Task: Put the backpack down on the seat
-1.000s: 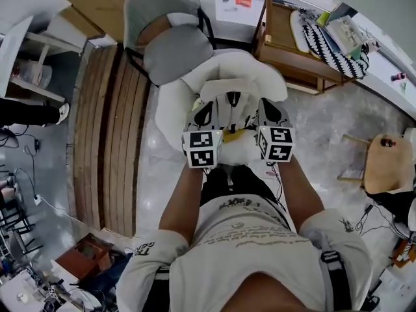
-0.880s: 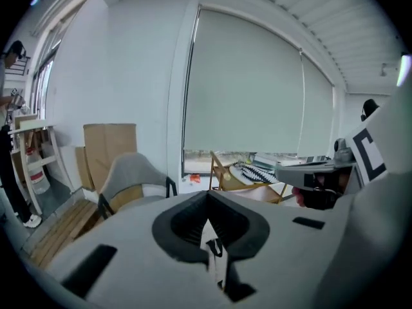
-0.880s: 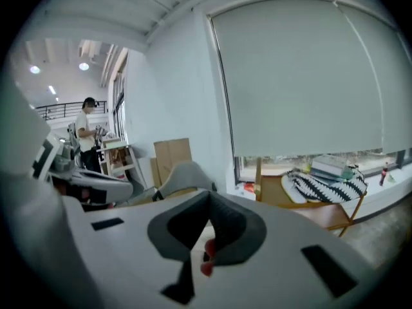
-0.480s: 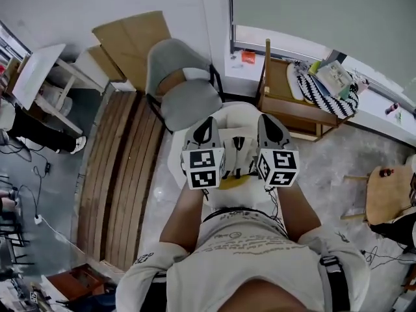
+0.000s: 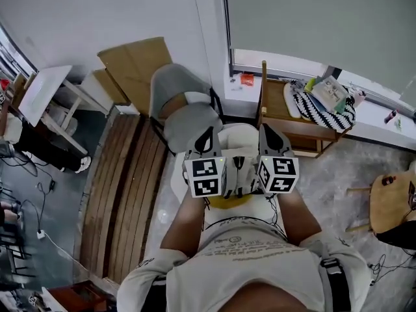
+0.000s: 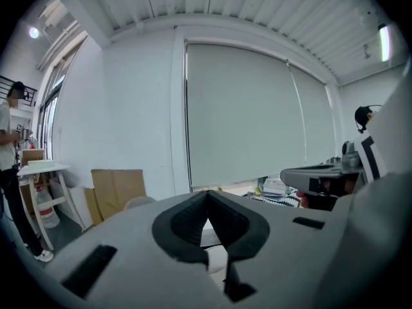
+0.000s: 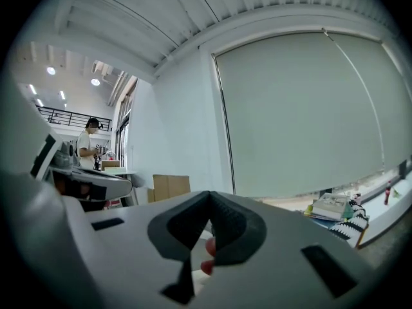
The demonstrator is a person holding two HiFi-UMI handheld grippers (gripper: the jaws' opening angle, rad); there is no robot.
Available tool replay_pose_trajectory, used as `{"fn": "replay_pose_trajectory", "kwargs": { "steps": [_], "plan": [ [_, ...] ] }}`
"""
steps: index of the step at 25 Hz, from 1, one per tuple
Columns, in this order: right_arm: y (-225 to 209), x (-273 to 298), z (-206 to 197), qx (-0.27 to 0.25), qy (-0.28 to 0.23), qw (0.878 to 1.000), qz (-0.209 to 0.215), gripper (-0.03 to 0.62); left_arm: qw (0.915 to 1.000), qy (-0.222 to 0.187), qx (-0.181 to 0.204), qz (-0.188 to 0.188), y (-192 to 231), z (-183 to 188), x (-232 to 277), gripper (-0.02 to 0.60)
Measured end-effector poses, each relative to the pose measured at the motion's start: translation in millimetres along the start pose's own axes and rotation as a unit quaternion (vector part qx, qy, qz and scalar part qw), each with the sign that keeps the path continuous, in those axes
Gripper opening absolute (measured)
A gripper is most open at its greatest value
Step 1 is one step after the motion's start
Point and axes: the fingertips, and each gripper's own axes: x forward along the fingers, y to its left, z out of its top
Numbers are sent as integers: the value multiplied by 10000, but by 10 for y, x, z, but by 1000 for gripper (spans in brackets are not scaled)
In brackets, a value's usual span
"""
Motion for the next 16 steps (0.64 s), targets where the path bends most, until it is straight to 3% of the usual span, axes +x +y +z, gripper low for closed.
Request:
{"fn": "replay_pose_trajectory", "kwargs": {
  "steps": [16],
  "plan": [
    [-38, -13, -96, -44, 62, 10000, -10, 28, 9999, 17, -128, 49, -18, -63, -19, 20]
  ]
}}
